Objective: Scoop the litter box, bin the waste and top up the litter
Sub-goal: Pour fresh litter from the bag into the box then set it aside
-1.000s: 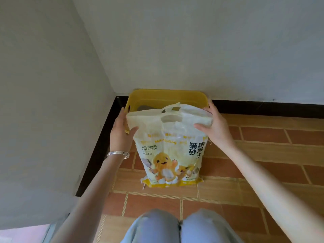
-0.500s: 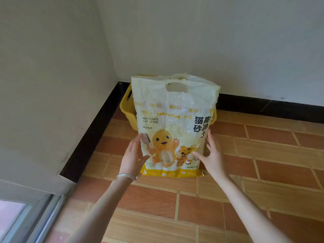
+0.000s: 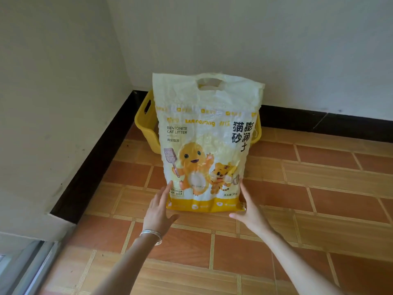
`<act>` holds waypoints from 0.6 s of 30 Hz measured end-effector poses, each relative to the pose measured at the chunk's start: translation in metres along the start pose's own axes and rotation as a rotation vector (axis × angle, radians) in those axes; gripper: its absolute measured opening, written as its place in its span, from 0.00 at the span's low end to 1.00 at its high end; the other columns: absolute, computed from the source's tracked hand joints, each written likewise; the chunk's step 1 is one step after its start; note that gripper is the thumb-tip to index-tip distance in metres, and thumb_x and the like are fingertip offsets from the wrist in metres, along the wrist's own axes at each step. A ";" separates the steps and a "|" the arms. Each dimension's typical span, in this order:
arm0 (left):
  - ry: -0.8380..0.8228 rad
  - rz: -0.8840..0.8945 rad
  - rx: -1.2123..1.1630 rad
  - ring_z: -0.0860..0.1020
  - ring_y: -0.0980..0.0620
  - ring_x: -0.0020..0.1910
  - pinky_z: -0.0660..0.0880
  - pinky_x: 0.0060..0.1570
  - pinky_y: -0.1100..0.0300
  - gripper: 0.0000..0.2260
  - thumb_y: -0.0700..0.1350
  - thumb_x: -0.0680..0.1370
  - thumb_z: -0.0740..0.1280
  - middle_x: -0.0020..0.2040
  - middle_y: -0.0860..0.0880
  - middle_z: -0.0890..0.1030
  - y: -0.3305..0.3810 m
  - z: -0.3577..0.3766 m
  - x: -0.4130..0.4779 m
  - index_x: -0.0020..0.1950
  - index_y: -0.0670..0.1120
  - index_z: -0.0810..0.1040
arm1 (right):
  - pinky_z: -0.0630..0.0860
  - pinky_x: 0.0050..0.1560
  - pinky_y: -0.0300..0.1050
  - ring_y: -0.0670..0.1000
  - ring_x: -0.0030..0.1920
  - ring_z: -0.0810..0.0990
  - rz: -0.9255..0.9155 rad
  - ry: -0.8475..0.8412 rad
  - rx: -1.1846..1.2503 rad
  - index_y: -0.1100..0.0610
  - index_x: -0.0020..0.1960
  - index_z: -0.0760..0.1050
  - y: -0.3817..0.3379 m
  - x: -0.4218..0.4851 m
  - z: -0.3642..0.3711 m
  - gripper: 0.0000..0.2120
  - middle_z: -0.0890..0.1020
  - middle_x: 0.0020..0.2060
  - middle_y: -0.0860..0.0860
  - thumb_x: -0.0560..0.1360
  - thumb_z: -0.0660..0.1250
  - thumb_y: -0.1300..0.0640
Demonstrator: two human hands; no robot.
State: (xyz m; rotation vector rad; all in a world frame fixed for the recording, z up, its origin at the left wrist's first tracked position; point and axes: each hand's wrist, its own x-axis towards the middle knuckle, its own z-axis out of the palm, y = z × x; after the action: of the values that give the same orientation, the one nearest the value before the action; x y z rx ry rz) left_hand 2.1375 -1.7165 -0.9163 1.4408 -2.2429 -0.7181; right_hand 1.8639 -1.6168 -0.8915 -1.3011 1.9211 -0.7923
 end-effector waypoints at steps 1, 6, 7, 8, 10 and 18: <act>0.005 0.019 -0.011 0.70 0.44 0.64 0.74 0.56 0.49 0.55 0.43 0.64 0.79 0.69 0.46 0.68 -0.003 0.003 0.002 0.72 0.65 0.41 | 0.65 0.59 0.31 0.39 0.71 0.53 -0.004 0.005 -0.007 0.34 0.70 0.40 0.003 0.002 0.002 0.53 0.49 0.70 0.33 0.65 0.76 0.58; 0.064 0.087 -0.058 0.75 0.45 0.57 0.76 0.50 0.53 0.57 0.37 0.63 0.77 0.64 0.46 0.73 -0.015 0.014 0.011 0.73 0.66 0.40 | 0.58 0.68 0.40 0.38 0.71 0.51 -0.024 0.028 0.014 0.34 0.69 0.39 0.015 0.015 0.018 0.55 0.47 0.68 0.29 0.64 0.77 0.58; 0.076 0.086 -0.071 0.76 0.45 0.58 0.77 0.48 0.53 0.57 0.36 0.63 0.77 0.65 0.47 0.72 -0.019 0.017 0.012 0.73 0.65 0.40 | 0.58 0.68 0.41 0.40 0.71 0.52 -0.021 0.047 0.025 0.34 0.69 0.39 0.017 0.017 0.021 0.55 0.48 0.70 0.31 0.64 0.77 0.59; 0.080 0.073 -0.089 0.76 0.46 0.58 0.78 0.46 0.53 0.56 0.36 0.63 0.76 0.67 0.49 0.71 -0.021 0.019 0.013 0.73 0.65 0.41 | 0.59 0.69 0.41 0.41 0.72 0.54 -0.016 0.067 0.031 0.34 0.69 0.40 0.018 0.020 0.024 0.55 0.50 0.71 0.34 0.64 0.77 0.59; 0.074 0.015 -0.114 0.79 0.45 0.55 0.77 0.40 0.56 0.52 0.37 0.64 0.76 0.66 0.47 0.73 -0.023 0.024 0.013 0.74 0.61 0.45 | 0.60 0.68 0.42 0.42 0.71 0.55 -0.018 0.105 0.035 0.34 0.69 0.40 0.020 0.024 0.029 0.54 0.53 0.72 0.39 0.64 0.77 0.59; 0.073 -0.066 0.161 0.77 0.36 0.47 0.73 0.50 0.42 0.44 0.41 0.61 0.77 0.49 0.42 0.81 -0.025 0.040 0.026 0.71 0.44 0.58 | 0.56 0.68 0.30 0.36 0.71 0.54 -0.143 0.222 0.037 0.38 0.73 0.45 0.025 0.029 0.034 0.49 0.53 0.70 0.29 0.67 0.74 0.59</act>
State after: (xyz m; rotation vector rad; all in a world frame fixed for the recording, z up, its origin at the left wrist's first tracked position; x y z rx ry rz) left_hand 2.1224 -1.7398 -0.9620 1.5956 -2.2494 -0.5057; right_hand 1.8702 -1.6399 -0.9370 -1.3882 1.9887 -1.0793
